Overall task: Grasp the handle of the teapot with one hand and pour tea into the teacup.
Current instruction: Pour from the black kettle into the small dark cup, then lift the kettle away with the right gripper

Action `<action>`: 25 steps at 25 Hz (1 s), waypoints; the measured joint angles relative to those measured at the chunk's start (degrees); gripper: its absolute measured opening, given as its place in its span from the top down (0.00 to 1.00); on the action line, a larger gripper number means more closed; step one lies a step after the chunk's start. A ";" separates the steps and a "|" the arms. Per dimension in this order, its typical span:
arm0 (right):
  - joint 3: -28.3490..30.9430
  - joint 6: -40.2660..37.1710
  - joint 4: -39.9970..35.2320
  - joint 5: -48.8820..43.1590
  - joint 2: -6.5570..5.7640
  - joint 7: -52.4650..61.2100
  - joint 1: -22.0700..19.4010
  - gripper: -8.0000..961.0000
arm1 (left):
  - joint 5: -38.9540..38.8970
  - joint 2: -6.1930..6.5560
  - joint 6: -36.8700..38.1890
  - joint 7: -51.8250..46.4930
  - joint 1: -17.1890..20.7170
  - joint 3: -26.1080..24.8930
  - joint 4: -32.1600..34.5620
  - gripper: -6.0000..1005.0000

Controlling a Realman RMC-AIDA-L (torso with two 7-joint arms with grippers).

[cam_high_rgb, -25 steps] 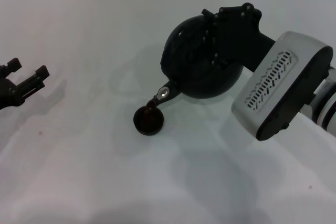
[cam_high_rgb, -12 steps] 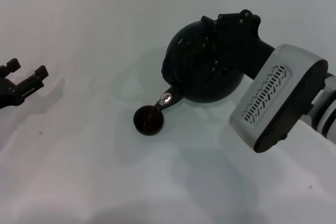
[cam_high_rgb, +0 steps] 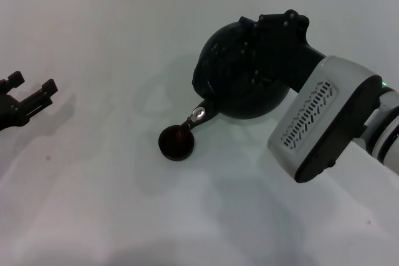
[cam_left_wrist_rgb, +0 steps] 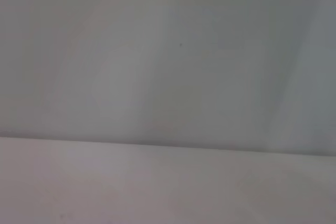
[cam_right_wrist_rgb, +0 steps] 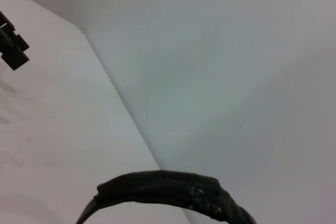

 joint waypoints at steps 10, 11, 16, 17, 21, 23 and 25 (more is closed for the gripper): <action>0.00 0.02 0.07 0.23 -0.11 -0.04 -0.06 0.88 | 0.00 0.00 0.58 0.00 -0.52 0.15 -0.16 0.15; 0.00 0.02 0.07 0.26 -0.10 -0.04 -0.04 0.88 | 0.00 0.00 0.68 0.00 -0.54 0.21 -0.18 0.15; 0.01 0.02 0.10 0.25 -0.11 -0.04 -0.01 0.88 | 0.00 0.00 0.83 0.00 -0.65 0.24 -0.43 0.15; 0.00 0.02 0.13 0.22 -0.11 -0.04 -0.01 0.88 | 0.00 0.00 0.84 0.00 -0.66 0.22 -0.50 0.15; 0.01 0.01 0.15 0.03 -0.11 -0.15 -0.02 0.88 | 0.00 0.00 0.95 0.00 -0.74 0.22 -0.62 0.15; 0.01 0.01 0.15 0.01 -0.11 -0.18 -0.02 0.88 | 0.00 0.00 1.19 0.00 -0.75 0.22 -0.62 0.15; 0.01 0.01 0.17 0.00 -0.11 -0.19 -0.02 0.88 | 0.00 0.00 1.39 0.00 -0.76 0.27 -0.62 0.15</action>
